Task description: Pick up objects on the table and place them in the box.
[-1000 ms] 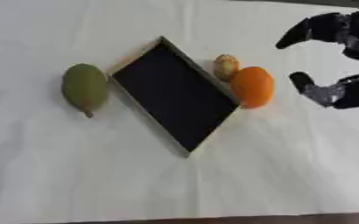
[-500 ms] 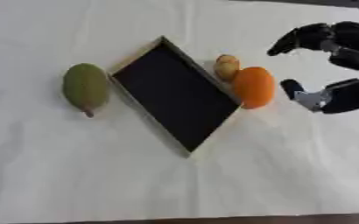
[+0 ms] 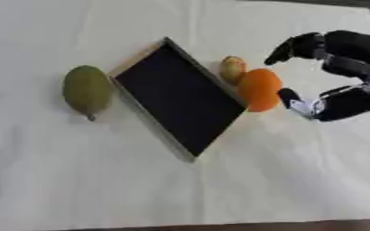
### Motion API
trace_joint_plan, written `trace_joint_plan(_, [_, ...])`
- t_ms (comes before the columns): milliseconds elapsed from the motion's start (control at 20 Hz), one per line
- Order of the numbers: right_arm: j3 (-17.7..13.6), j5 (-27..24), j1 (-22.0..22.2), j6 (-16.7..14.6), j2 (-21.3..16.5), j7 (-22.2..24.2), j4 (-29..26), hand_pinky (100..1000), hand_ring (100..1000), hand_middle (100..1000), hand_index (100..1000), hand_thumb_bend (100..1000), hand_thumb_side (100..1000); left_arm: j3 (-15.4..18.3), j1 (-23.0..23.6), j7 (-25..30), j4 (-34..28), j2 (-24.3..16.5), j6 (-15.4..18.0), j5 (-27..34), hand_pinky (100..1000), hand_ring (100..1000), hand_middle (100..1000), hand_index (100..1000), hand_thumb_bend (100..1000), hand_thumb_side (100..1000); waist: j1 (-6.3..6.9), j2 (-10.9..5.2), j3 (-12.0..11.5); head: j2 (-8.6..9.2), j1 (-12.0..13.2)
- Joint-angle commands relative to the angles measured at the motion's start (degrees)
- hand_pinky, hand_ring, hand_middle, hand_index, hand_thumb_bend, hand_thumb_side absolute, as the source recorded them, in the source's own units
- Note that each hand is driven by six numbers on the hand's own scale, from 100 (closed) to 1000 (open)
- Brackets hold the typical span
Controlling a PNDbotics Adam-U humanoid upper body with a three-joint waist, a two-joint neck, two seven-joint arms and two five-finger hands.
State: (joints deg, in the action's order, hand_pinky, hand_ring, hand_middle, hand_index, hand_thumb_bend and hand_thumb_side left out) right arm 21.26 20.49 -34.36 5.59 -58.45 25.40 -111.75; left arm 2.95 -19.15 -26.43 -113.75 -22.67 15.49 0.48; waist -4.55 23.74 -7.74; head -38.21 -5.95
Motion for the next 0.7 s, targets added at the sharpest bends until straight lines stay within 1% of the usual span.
trace_joint_plan(50, [0.0, 1.3, -1.6, -0.6, 0.4, 0.8, 2.7, 905, 849, 849, 888, 151, 391, 0.0, -0.6, 0.2, -0.8, -0.7, -0.1, 0.2, 677, 698, 747, 814, 290, 627, 0.14, -0.97, 0.0, 0.43, -0.1])
trace_joint_plan(150, [0.4, 2.5, -2.3, -1.3, 1.3, 1.0, 4.6, 905, 850, 852, 887, 186, 380, 0.0, -0.5, 0.3, -0.8, -0.6, -0.1, 0.2, 677, 698, 747, 814, 289, 627, 0.1, -0.88, -0.1, 0.5, 0.0])
trace_joint_plan(200, [0.5, 3.1, -2.6, -1.6, 1.8, 1.0, 5.4, 905, 852, 856, 888, 218, 358, 0.0, -0.5, 0.3, -0.8, -0.6, -0.1, 0.2, 676, 698, 747, 814, 288, 628, 0.08, -0.84, -0.1, 0.53, 0.0])
trace_joint_plan(300, [0.8, 4.5, -3.2, -2.0, 2.6, 0.9, 7.2, 904, 853, 860, 888, 240, 355, -0.1, -0.5, 0.3, -0.8, -0.5, -0.2, 0.2, 676, 699, 747, 814, 285, 628, 0.05, -0.76, -0.1, 0.58, 0.1])
trace_joint_plan(450, [1.0, 6.5, -3.9, -2.0, 3.9, 0.1, 9.9, 903, 853, 861, 888, 242, 354, -0.1, -0.6, 0.3, -0.8, -0.4, -0.2, 0.3, 677, 699, 748, 814, 284, 628, 0.03, -0.67, -0.2, 0.71, 0.2])
trace_joint_plan(550, [1.0, 7.3, -4.2, -1.8, 4.6, -0.4, 11.5, 903, 854, 861, 888, 248, 363, -0.1, -0.5, 0.4, -0.8, -0.4, -0.2, 0.3, 677, 700, 748, 814, 282, 629, 0.02, -0.62, -0.2, 0.77, 0.2])
trace_joint_plan(600, [1.1, 7.8, -4.4, -1.8, 4.8, -0.5, 12.2, 902, 856, 864, 889, 268, 374, -0.1, -0.5, 0.4, -0.8, -0.4, -0.3, 0.3, 677, 700, 748, 813, 281, 629, 0.0, -0.6, -0.3, 0.79, 0.3])
trace_joint_plan(700, [1.4, 9.2, -4.6, -2.0, 5.3, 0.2, 13.9, 900, 857, 861, 888, 275, 409, -0.1, -0.5, 0.4, -0.8, -0.3, -0.3, 0.3, 677, 700, 748, 813, 280, 629, -0.03, -0.55, -0.3, 0.82, 0.3])
